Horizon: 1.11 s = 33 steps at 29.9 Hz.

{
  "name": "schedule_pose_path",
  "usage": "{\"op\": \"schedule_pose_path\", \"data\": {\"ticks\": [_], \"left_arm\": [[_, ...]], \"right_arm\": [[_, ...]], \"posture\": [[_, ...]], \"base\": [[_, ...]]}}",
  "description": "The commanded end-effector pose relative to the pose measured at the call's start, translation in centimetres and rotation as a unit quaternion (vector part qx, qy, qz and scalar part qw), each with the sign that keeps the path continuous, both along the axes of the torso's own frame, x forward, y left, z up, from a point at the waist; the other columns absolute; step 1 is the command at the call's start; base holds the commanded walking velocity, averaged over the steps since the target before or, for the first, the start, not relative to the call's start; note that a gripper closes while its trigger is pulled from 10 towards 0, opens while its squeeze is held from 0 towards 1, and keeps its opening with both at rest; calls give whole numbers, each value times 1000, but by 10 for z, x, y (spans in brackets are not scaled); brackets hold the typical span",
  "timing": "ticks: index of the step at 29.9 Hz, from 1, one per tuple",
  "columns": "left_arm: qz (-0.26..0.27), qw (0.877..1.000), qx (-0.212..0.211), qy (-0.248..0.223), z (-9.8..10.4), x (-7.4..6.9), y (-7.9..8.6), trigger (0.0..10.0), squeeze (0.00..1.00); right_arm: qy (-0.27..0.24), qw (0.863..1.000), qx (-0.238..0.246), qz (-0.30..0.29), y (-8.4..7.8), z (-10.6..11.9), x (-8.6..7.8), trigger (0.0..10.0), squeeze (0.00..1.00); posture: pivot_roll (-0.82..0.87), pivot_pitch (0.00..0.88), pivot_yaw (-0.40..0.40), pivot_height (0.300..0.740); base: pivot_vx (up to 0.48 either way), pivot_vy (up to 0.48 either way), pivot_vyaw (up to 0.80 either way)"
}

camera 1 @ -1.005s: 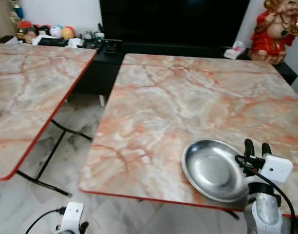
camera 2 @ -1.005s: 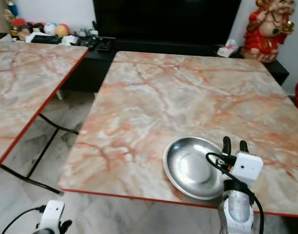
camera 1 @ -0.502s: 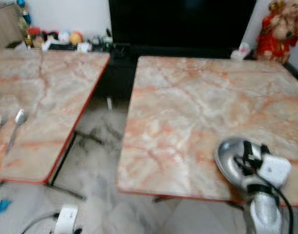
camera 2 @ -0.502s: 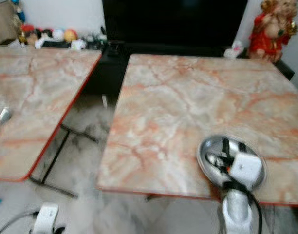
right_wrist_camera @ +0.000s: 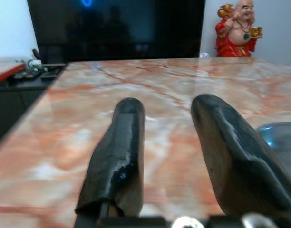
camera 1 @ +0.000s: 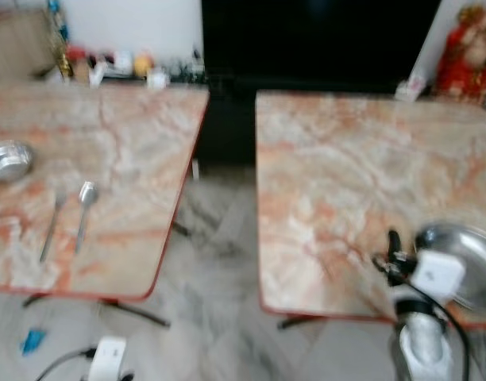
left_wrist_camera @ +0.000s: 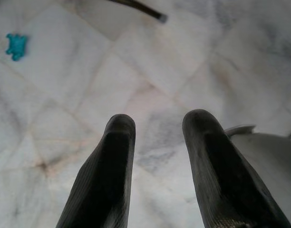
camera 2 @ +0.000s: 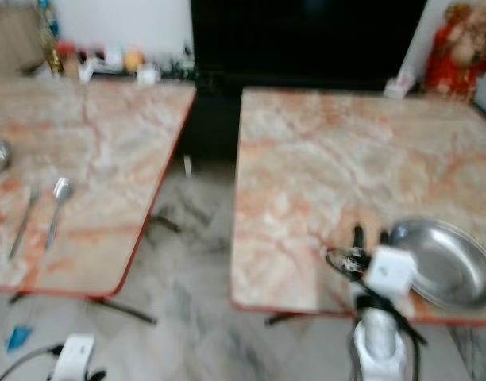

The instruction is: Setting the table

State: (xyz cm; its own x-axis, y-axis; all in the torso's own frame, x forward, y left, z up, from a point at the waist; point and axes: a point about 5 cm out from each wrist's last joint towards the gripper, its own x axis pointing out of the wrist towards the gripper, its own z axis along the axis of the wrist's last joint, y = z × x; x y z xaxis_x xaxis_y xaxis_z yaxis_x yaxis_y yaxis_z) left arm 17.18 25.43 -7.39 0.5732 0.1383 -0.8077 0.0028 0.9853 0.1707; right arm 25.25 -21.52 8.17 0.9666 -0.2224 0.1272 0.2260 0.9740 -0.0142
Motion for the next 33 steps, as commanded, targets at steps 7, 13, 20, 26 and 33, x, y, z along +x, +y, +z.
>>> {"op": "schedule_pose_path", "data": {"ticks": [7,13,20,26,33], "left_arm": [[4,1000,-9,1,-2,0,-6,10000,0],[6,1000,-9,2,-2,-1,-5,10000,0],[6,1000,-8,3,-2,-2,-3,10000,0],[7,1000,-9,3,-2,-4,-2,10000,0],[6,1000,-11,1,-2,-1,-6,10000,0]], "right_arm": [[1,1000,-11,-4,-7,3,1,10000,0],[4,999,-30,11,-4,4,2,10000,0],[3,999,-29,14,-1,4,3,10000,0],[4,999,-29,18,2,3,2,10000,0],[6,1000,-24,14,-1,3,3,10000,0]], "posture": [[59,0,-32,740],[63,0,-34,740],[60,0,-31,740],[61,0,-31,740],[62,0,-32,740]], "base": [[0,377,0],[0,376,71],[0,376,600],[0,372,646],[0,373,92]]}}
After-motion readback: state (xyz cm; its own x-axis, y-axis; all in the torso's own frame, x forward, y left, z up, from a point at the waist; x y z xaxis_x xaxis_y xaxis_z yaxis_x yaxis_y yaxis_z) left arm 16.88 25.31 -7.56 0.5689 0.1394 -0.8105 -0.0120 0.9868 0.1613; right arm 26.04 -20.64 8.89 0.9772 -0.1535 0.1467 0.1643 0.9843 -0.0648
